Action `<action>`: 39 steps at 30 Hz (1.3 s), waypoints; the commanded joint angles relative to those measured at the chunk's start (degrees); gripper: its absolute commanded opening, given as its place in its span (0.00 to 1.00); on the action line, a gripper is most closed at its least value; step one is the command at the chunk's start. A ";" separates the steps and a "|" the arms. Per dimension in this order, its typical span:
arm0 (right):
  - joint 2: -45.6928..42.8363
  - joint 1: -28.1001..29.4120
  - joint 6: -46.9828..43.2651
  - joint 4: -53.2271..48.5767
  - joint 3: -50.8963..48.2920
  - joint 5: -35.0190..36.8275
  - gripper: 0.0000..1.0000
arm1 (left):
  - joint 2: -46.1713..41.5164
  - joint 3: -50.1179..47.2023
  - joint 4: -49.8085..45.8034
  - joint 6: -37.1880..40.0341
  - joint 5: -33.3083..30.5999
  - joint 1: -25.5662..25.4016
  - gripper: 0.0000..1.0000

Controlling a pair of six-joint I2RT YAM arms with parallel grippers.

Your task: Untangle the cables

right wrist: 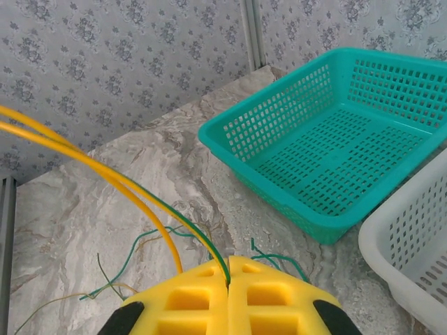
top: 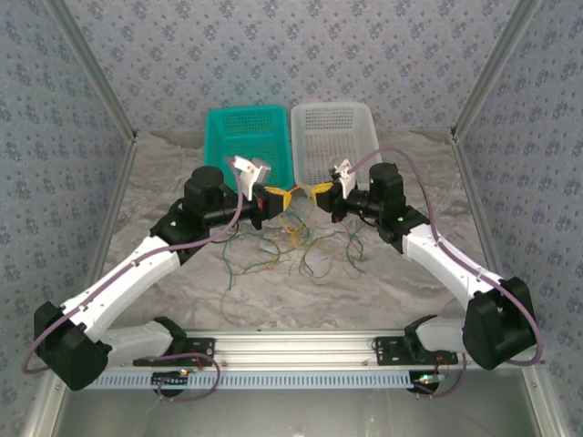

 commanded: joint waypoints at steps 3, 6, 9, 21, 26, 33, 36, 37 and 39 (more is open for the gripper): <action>-2.42 -0.06 4.82 -2.59 1.98 1.42 0.00 | -2.01 -0.60 2.48 -0.32 -2.69 -0.20 0.23; -4.33 0.55 8.04 -6.32 3.52 6.25 0.00 | -2.56 -1.57 3.28 -0.62 -5.33 0.20 0.37; -7.11 2.34 10.84 -8.70 4.95 8.81 0.00 | -3.49 -3.27 5.20 -1.71 -8.27 1.16 0.45; -13.57 9.55 11.03 -15.82 12.09 9.69 0.00 | -9.56 -12.72 13.83 -2.06 -7.67 4.42 0.50; -16.89 8.79 3.04 -13.41 7.27 2.22 0.00 | -13.70 -16.88 18.72 -2.24 -7.26 5.82 0.48; -12.88 2.77 0.37 -14.41 7.73 -17.71 0.00 | -14.76 -18.48 23.52 3.29 2.02 6.43 0.53; -8.00 3.17 -2.80 -20.87 12.50 -22.60 0.00 | -14.22 -19.54 27.73 6.77 4.98 5.81 0.55; -7.03 3.30 -2.97 -21.44 13.13 -23.28 0.00 | -13.83 -19.35 27.89 8.42 5.42 5.51 0.55; -5.84 3.54 -3.07 -21.07 13.71 -25.39 0.00 | -12.41 -18.50 27.06 12.27 4.98 4.21 0.61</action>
